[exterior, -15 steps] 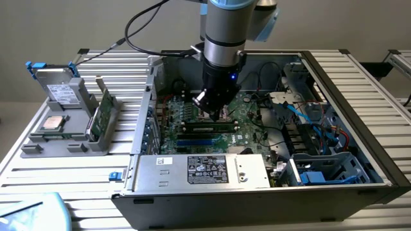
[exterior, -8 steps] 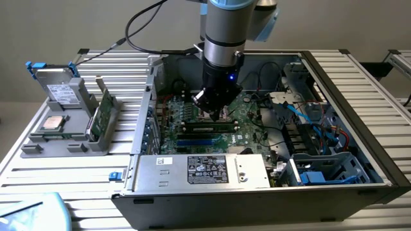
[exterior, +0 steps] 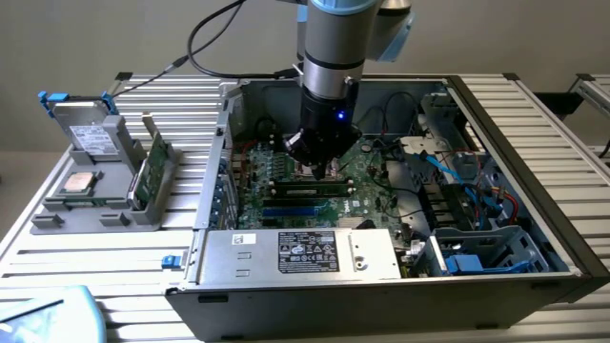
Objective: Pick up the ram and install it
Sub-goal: 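Press down the ram until it locks into place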
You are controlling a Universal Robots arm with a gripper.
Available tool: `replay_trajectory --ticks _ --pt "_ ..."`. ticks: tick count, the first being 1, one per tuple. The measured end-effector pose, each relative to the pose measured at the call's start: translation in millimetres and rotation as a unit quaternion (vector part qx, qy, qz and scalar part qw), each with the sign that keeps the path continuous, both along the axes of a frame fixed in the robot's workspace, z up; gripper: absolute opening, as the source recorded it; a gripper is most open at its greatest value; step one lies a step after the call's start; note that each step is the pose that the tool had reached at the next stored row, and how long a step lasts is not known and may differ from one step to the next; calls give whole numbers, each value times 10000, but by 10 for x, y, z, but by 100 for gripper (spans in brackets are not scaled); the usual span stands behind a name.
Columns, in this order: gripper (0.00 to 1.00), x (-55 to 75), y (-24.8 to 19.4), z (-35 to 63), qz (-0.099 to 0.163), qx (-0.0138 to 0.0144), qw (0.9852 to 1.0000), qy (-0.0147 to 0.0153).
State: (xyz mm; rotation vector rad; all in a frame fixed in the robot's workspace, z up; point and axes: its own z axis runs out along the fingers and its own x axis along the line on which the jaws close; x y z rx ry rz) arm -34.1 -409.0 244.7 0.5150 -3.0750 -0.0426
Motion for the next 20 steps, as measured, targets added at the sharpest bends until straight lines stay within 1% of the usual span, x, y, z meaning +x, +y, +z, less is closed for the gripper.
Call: replay_trajectory --ticks 3,5,7,10,14,17,20 --pt "11 0 0 0 -218 0 9998 0" --pt "11 0 0 0 -366 0 9993 0" --pt "11 0 0 0 -512 0 9987 0" --pt "11 0 0 0 -729 0 9973 0" --pt "11 0 0 0 -1021 0 9948 0" --pt "11 0 0 0 -1242 0 9923 0" --pt "11 0 0 0 -1461 0 9893 0"
